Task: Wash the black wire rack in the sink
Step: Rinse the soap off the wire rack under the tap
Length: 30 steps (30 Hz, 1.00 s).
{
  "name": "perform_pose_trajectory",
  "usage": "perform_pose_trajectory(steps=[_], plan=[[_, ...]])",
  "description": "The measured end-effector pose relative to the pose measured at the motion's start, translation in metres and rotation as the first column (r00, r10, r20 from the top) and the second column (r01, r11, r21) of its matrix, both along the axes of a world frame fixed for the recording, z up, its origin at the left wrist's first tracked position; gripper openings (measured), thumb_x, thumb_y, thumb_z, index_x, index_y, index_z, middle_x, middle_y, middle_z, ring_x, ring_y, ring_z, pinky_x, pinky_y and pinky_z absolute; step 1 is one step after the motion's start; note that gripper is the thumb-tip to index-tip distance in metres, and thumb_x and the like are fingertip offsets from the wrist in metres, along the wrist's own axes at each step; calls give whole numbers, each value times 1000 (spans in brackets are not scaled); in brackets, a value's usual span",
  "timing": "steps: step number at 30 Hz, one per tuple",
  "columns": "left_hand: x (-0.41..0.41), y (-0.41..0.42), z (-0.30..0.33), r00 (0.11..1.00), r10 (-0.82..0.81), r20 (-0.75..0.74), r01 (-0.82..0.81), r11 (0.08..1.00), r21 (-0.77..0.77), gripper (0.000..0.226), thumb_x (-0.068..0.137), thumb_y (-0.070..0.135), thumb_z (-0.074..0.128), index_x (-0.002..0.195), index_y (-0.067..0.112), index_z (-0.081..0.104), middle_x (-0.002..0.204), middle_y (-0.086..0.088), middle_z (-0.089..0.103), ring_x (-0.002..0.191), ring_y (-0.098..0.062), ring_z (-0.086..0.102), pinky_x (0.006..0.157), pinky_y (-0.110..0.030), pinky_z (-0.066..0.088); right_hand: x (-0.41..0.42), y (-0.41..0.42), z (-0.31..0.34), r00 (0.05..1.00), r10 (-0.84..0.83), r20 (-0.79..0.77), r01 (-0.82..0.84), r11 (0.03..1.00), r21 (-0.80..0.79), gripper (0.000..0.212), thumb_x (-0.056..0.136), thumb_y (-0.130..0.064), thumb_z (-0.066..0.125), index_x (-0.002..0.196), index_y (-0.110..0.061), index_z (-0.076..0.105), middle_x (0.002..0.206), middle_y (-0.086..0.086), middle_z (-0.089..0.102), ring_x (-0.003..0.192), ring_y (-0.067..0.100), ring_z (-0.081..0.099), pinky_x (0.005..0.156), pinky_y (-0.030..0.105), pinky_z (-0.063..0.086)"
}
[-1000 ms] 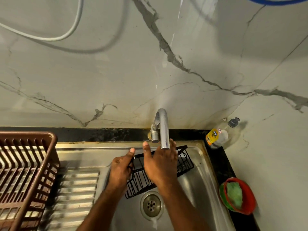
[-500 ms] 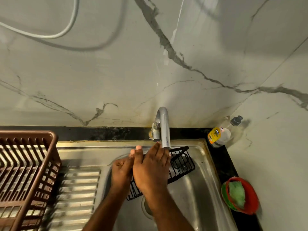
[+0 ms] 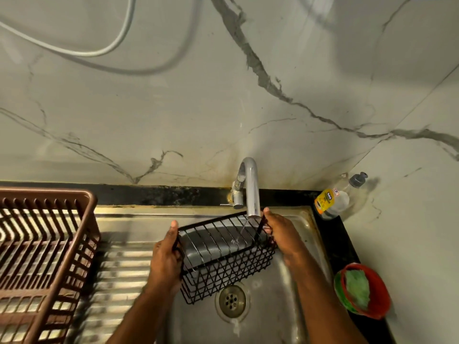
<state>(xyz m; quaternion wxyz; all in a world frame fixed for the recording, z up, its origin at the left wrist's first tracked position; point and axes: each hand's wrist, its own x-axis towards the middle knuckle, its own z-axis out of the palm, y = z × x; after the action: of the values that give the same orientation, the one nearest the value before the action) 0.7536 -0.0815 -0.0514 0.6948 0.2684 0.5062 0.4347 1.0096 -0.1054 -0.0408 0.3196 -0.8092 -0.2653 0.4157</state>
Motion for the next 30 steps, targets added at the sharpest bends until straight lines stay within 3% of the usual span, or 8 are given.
perform_pose_trajectory(steps=[3,6,10,15,21,24,26,30], plan=[[-13,-3,-2,998,-9,56,13,997,-75,60,84,70,56,92,11,64,83,-11,64,74,-27,58,75,-42,47,5,-7,-3,978,10,-210,18,991,131,63,87,-79,48,120,-30,69,115,-9,73,117,18,61,107,47,43],[-11,-11,0,986,-165,39,166,985,-38,63,93,64,39,107,8,63,101,-15,76,91,-35,71,82,-45,51,-4,2,-3,994,-33,-102,50,984,169,90,77,-91,37,126,-22,66,114,-5,69,114,22,63,101,45,47],[6,-26,6,983,-53,176,83,982,-168,45,101,53,49,112,11,56,81,-16,69,58,-27,66,57,-37,55,-17,19,8,940,-114,323,74,988,134,75,93,-77,24,115,-19,64,100,2,69,92,25,63,78,37,47],[24,-30,-11,966,150,209,-89,958,-273,30,90,49,65,89,21,54,69,1,41,49,-10,41,39,-23,39,-71,8,22,708,137,693,-124,990,-68,95,93,-75,24,160,-9,10,166,22,11,153,39,14,123,55,17],[29,-31,-30,960,160,229,-111,971,-213,72,90,83,36,139,35,56,142,5,60,134,-16,54,114,-38,42,-174,-47,43,622,308,720,-471,882,30,97,93,-80,7,158,-13,-16,166,10,-25,153,27,-25,123,47,-10],[25,-36,-27,971,190,144,-149,956,-255,47,98,61,47,103,21,70,91,-3,74,82,-17,72,79,-35,56,-152,-37,39,641,295,709,-405,914,-15,95,94,-79,7,158,-14,-18,166,11,-24,153,27,-25,125,48,-7],[28,-40,-18,969,152,195,-84,944,-319,38,96,52,55,70,23,54,53,5,49,42,-11,45,46,-25,40,-112,-18,36,644,231,730,-277,959,-59,96,94,-77,8,158,-8,-15,166,17,-20,153,32,-21,126,48,-5],[25,-47,-12,965,201,169,-146,945,-293,35,99,45,55,71,24,48,52,7,40,38,-9,35,37,-22,33,-42,14,31,736,177,653,-108,984,-145,100,97,-60,38,156,1,-15,166,24,-12,154,38,-11,125,46,-1]])
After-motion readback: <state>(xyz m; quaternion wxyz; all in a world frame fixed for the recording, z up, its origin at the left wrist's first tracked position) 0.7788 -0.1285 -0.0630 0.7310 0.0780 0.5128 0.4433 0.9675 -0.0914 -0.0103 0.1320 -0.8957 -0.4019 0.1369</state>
